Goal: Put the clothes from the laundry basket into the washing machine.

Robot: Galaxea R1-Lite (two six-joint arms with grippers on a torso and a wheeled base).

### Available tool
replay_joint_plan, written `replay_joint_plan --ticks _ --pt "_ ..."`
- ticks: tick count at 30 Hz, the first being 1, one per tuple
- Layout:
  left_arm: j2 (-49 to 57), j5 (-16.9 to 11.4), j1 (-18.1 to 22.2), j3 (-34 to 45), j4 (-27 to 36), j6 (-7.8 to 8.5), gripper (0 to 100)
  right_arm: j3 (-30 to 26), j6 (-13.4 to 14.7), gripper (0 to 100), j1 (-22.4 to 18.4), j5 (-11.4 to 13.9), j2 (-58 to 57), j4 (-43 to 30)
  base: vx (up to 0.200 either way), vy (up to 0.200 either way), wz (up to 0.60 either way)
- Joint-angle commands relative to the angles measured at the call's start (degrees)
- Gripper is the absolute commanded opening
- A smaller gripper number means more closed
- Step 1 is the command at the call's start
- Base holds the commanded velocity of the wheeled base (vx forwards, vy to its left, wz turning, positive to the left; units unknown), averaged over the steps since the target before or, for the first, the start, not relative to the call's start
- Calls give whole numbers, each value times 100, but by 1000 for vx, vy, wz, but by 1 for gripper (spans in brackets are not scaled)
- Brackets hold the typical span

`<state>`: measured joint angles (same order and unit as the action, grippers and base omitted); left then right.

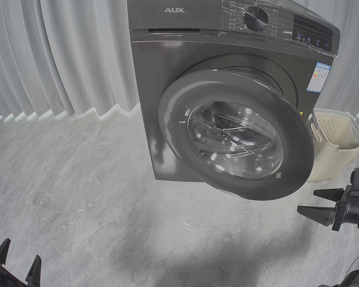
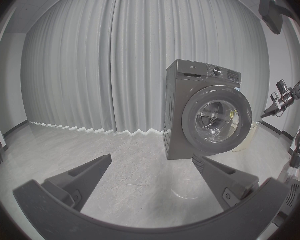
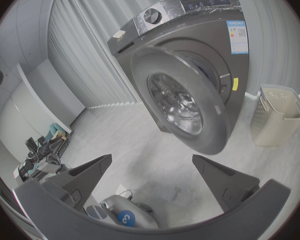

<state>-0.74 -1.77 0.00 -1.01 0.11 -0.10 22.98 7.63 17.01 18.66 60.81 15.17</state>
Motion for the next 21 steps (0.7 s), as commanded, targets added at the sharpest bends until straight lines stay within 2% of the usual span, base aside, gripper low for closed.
replay_joint_plan --ticks 1,5,12,15,18,21 --pt "74 1 9 101 -2 19 100 -13 160 100 251 32 792 804 0 0 0" --pt "66 1 9 92 -2 1 100 -30 160 100 295 23 1285 1287 0 -150 0" --pt "66 10 0 101 -2 1 100 110 177 100 321 -3 1452 1621 0 -200 0" --pt "66 10 0 101 -2 10 100 233 177 100 259 -12 1452 1665 0 0 0" --pt "74 19 0 101 -2 10 100 348 177 100 128 -153 1452 1665 0 0 0" --pt "74 19 0 101 -2 10 100 567 177 100 40 -320 1496 1683 0 -200 0"
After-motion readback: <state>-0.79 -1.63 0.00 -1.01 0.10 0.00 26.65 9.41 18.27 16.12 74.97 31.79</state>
